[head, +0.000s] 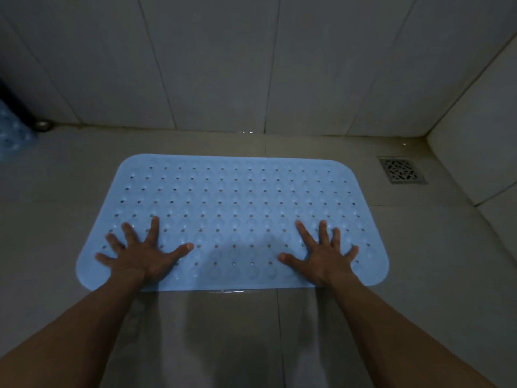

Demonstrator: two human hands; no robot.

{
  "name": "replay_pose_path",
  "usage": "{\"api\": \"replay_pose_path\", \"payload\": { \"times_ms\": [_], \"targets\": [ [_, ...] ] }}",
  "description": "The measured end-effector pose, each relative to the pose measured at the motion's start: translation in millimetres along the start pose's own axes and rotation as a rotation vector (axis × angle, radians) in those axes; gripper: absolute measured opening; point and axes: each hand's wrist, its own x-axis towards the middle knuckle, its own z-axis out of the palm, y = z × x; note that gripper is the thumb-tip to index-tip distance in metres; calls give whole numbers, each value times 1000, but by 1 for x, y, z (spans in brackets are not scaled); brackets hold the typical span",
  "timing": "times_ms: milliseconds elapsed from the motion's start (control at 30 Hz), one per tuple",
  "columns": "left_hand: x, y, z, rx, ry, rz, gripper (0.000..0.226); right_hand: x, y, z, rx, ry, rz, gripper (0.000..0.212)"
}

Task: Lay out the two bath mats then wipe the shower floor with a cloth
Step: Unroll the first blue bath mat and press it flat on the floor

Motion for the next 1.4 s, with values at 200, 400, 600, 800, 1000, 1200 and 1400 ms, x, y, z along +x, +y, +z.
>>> {"api": "replay_pose_path", "payload": {
  "times_ms": [200,400,600,800,1000,1200,1400],
  "targets": [
    [-1,0,-2,-11,-5,-5,123,2,-1,4,-32,19,10,104],
    [-2,0,-4,-17,-24,-16,124,9,1,10,-49,26,7,106],
    [-3,-1,-2,-11,-18,-1,122,4,2,9,-72,20,11,106],
    [1,-1,-1,-6,-13,11,121,5,1,7,-78,-2,18,104],
    [-1,-2,-4,3,-3,15,121,5,-2,3,-82,-15,14,107],
    [-1,-4,-7,-1,-19,19,121,4,-4,5,-94,-7,18,107],
    [-1,-8,-8,31,51,49,115,3,-7,4,-117,11,22,108]
  ]
}}
